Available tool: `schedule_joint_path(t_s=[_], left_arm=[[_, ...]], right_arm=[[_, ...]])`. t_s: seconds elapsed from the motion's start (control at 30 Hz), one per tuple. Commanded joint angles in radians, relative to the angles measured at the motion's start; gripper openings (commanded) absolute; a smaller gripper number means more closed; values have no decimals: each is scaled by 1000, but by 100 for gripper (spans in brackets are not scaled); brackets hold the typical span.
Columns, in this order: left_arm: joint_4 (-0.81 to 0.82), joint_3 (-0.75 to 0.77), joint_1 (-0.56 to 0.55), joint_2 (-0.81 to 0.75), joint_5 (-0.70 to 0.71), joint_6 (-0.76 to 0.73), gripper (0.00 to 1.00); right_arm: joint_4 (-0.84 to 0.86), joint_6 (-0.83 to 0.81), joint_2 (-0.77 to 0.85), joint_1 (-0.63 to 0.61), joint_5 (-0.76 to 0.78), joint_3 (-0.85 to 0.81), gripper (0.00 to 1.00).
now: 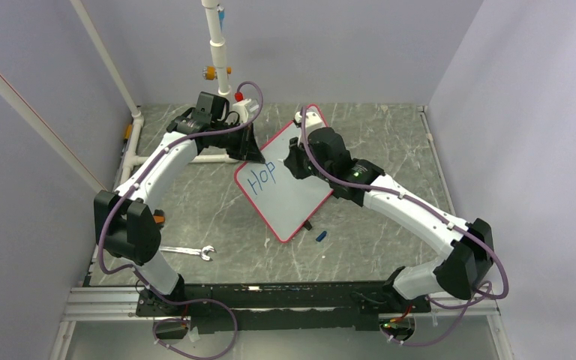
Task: Write a sentence on the whiteboard
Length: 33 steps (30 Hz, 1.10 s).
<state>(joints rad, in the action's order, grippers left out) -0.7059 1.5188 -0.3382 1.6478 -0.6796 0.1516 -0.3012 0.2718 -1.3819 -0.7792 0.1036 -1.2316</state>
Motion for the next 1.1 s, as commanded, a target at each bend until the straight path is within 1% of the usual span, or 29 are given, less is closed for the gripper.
schedule_joint_path(t_s=[0.0,0.63,1.07], left_arm=[[16,1,-2,-32,110,-89,0],[11,3,-5,-24,120,-93,0],[10,5,-6,-20,121,-93,0]], right_arm=[[65,-1,-6,5,-15,2,0],[81,12,-34,13,-36,46,0],[70,7,-53,46,-18,22,0]])
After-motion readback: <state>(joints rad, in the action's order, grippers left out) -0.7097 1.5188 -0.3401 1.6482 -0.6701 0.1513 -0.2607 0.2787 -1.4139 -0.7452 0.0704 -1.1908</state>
